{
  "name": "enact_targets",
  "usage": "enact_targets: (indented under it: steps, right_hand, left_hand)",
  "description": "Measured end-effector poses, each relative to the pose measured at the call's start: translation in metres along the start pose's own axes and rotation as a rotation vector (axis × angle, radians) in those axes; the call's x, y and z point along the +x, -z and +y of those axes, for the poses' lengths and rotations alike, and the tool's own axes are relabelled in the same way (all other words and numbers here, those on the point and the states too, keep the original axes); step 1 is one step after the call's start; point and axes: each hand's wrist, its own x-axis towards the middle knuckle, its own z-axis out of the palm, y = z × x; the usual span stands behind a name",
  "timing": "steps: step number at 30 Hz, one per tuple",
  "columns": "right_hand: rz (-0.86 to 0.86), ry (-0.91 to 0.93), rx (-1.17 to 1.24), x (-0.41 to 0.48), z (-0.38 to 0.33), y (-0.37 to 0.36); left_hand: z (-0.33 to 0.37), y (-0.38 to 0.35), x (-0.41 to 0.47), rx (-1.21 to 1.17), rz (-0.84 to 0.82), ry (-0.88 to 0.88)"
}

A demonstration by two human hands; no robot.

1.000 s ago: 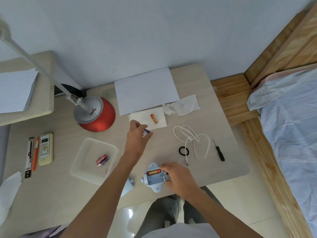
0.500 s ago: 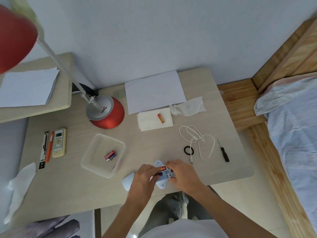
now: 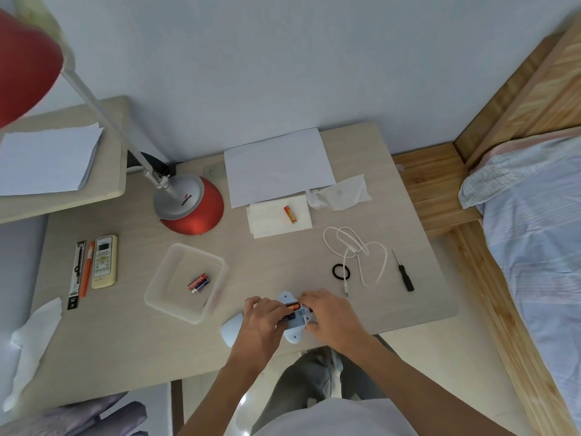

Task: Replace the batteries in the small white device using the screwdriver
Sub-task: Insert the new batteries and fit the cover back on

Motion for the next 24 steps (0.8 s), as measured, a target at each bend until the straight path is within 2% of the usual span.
enact_targets:
  steps: [7, 14, 20, 24]
  right_hand:
    - [0.0, -0.002, 0.002, -0.001, 0.001, -0.001]
    - [0.023, -0.048, 0.001, -0.004, 0.005, -0.002]
    - [0.019, -0.023, 0.014, -0.003, 0.002, 0.0]
    - [0.01, -0.025, 0.028, -0.003, -0.001, 0.0]
  left_hand:
    - [0.002, 0.002, 0.006, 0.018, 0.007, -0.033]
    - [0.008, -0.001, 0.019, 0.047, -0.069, -0.123]
    - [0.002, 0.003, 0.012, -0.012, -0.069, -0.08]
    - [-0.003, 0.0, 0.011, -0.044, -0.066, 0.024]
